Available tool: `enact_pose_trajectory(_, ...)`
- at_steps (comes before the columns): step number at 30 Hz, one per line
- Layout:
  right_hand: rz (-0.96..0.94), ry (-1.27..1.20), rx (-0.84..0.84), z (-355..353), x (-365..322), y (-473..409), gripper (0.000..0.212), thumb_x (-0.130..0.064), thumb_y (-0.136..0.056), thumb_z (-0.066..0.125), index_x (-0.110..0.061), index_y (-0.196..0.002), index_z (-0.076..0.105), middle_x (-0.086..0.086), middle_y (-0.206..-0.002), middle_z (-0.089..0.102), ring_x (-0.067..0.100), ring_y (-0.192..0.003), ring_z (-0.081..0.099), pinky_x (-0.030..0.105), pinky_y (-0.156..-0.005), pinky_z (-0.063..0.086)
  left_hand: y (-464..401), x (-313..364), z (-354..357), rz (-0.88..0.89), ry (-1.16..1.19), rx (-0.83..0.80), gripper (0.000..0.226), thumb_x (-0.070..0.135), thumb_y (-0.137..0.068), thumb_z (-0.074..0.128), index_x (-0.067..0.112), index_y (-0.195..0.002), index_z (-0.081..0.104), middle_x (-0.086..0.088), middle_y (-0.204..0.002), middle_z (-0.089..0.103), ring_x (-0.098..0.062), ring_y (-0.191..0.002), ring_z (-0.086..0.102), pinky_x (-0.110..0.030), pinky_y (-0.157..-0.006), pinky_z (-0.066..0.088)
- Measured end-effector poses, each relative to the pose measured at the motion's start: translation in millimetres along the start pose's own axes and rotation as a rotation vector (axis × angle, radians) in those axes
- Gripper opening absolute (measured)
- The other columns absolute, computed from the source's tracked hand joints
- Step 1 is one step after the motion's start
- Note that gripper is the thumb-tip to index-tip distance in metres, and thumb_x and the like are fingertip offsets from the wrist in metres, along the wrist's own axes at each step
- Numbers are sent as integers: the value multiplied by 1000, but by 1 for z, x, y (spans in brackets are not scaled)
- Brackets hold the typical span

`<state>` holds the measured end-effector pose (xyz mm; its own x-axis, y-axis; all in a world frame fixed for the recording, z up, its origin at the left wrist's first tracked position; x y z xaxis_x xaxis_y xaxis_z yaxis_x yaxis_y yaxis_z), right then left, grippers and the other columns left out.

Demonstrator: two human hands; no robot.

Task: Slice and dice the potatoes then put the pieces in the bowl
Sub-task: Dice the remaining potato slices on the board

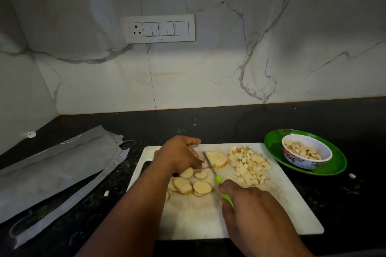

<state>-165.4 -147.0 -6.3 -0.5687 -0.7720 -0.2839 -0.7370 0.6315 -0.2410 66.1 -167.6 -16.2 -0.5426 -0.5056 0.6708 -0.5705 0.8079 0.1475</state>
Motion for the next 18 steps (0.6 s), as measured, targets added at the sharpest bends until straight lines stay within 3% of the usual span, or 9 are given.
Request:
enact_pose_trajectory(6, 30, -60, -25, -7, 7, 5, 32, -42, -99, 45, -42, -131, 42, -5, -109, 62, 14, -104, 59, 28, -86, 48, 1, 6, -2, -38, 15, -29, 81, 23, -70, 96, 32, -141, 61, 5, -117, 73, -20, -114, 67, -46, -105, 54)
enact_pose_trajectory(13, 43, -102, -10, -10, 10, 9, 30, -43, -96, 48, -44, -125, 43, -8, -101, 59, 10, -96, 56, 25, -79, 45, 7, 10, -5, 23, -34, -73, 80, 24, -75, 93, 32, -146, 57, 9, -111, 71, -17, -114, 66, -44, -110, 50)
enact_pose_trajectory(16, 22, -62, -16, -5, 4, 11, 34, -39, -98, 46, -41, -132, 41, -6, -109, 60, 16, -104, 58, 28, -80, 43, 12, 4, -4, 71, 8, -94, 68, 25, -77, 91, 36, -138, 64, 10, -106, 71, -12, -106, 68, -41, -108, 51)
enact_pose_trajectory(18, 18, -55, -24, -6, 4, 10, 35, -40, -99, 46, -41, -134, 40, -5, -111, 60, 17, -106, 57, 29, -79, 43, 12, 0, -3, 89, 25, -74, 47, 40, -81, 87, 44, -124, 72, 13, -111, 73, -7, -108, 66, -41, -108, 52)
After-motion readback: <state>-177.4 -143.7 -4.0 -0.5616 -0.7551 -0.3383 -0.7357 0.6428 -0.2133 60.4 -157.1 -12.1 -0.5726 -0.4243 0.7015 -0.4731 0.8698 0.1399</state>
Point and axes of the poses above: each hand's wrist, its own y-axis away from the middle knuckle, its own z-axis out of the palm, x = y × z, the point moved 2 cm from there along -y, towards the middle knuckle
